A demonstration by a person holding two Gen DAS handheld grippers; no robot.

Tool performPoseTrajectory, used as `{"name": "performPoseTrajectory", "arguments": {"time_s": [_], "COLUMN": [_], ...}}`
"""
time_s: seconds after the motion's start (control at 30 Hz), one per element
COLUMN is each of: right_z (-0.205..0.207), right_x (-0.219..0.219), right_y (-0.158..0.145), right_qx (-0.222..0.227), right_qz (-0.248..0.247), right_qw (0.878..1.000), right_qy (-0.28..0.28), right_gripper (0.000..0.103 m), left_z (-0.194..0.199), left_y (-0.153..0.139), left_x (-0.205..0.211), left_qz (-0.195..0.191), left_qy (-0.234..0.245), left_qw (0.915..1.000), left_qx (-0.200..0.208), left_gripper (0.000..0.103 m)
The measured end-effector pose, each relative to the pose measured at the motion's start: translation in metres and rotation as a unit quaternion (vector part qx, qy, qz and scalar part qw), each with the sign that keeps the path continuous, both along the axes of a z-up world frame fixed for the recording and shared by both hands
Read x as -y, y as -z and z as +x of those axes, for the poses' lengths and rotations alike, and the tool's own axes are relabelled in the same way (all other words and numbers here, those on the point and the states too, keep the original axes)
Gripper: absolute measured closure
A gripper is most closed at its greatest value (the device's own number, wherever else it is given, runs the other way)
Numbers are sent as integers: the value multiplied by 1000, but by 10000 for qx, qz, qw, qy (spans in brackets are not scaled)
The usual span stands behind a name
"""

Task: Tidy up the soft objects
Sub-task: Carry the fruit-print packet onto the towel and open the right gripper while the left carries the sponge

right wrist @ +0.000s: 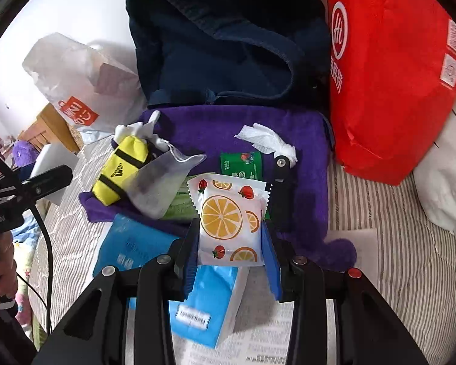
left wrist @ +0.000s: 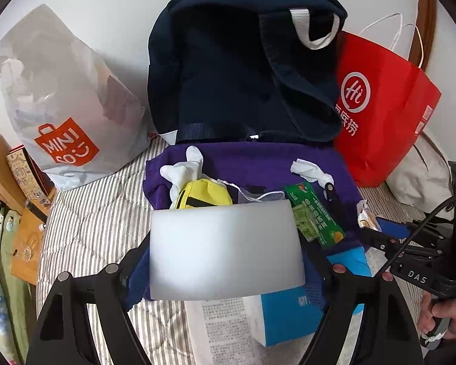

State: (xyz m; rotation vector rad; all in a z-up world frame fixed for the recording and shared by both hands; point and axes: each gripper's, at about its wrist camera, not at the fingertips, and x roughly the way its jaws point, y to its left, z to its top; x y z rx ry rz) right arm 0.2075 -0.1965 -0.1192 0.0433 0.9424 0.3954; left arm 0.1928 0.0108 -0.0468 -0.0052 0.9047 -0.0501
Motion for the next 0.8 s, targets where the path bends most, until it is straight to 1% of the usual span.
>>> {"name": "performPoseTrajectory", "arguments": {"time_s": [0.3, 0.6, 0.7, 0.8], "right_z": [27, 48, 54, 62], "right_x": [-6, -12, -12, -15], "right_y": [13, 26, 31, 37], "right_qx": [-133, -270, -365, -427], "right_qz": [-62, -153, -35, -136], "right_qw": [9999, 9995, 9993, 9990], "right_qy": [-4, 19, 25, 60], "right_gripper": [65, 65, 65, 65], "left_z": [14, 13, 14, 14], "left_y": [2, 3, 3, 4], "left_x": [1, -13, -15, -18], "left_qz": [-36, -135, -126, -136], "left_qy": [27, -102, -100, -122], "left_qw": [10000, 9999, 9999, 9998], "left_qx": [-8, -14, -15, -35], "left_gripper": [22, 22, 22, 22]}}
